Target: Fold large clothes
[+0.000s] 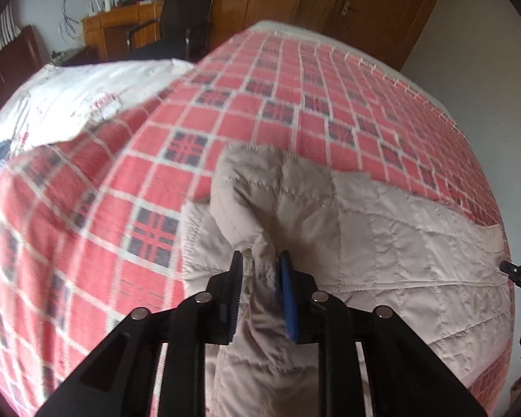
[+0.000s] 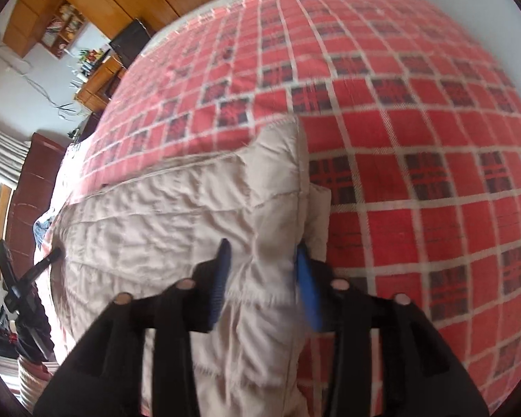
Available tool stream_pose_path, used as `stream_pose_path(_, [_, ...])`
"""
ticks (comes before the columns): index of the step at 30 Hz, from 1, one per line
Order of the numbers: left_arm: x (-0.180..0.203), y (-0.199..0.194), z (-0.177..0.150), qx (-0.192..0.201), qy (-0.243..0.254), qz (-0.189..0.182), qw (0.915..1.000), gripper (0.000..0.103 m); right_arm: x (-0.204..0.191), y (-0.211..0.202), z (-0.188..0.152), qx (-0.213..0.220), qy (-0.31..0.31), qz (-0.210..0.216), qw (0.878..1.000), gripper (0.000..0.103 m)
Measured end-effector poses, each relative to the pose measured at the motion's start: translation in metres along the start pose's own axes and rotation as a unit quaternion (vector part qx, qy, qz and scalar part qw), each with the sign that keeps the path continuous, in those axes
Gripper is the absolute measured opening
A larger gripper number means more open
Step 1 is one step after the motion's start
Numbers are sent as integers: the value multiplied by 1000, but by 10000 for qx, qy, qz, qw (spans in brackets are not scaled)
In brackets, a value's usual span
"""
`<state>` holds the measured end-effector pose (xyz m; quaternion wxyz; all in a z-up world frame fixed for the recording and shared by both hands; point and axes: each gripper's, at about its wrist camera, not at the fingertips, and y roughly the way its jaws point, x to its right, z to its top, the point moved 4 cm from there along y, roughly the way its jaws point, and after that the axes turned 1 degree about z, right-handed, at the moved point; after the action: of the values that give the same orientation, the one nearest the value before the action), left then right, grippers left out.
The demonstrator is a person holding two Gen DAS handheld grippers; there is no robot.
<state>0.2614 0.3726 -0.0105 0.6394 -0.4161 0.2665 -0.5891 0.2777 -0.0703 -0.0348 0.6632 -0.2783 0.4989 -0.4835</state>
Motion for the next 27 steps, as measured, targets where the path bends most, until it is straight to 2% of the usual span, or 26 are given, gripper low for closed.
stream_pose_path(1, [2,-11,1,108,26,-9,9999,31,-3,-6,-3,24,-84,-19,10000,40])
stream_pose_path(3, [8,-34,1,287,83,50,9995,37,-9,-20,-11,78,-251,6,9997,40])
stream_pose_path(8, [35,-68,-17,314,367,38,9988,40,-15,-37,-33,61,-376,104,9992,42])
stream_pose_path(13, [60,-76,-42,307,475,-90,9984,42,-4,-44,-62,-97,-178,118,9997,47])
stream_pose_path(17, [74,-67,-64,162,485,-167,9986,42,6,-34,-83,-347,-55,107,9993,48])
stream_pose_path(19, [75,-59,-72,63,451,-137,9989,42,7,-28,-91,-472,-35,231,9986,32])
stream_pose_path(20, [75,-55,-77,9,425,-105,9990,42,6,-26,-94,-566,-24,357,9978,20])
stream_pose_path(24, [74,-44,-87,-85,371,47,9993,42,-2,-27,-96,-533,-133,389,9977,7])
stream_pose_path(27, [77,-44,-91,-64,408,101,9991,42,-13,-46,-89,-294,-264,454,9982,6])
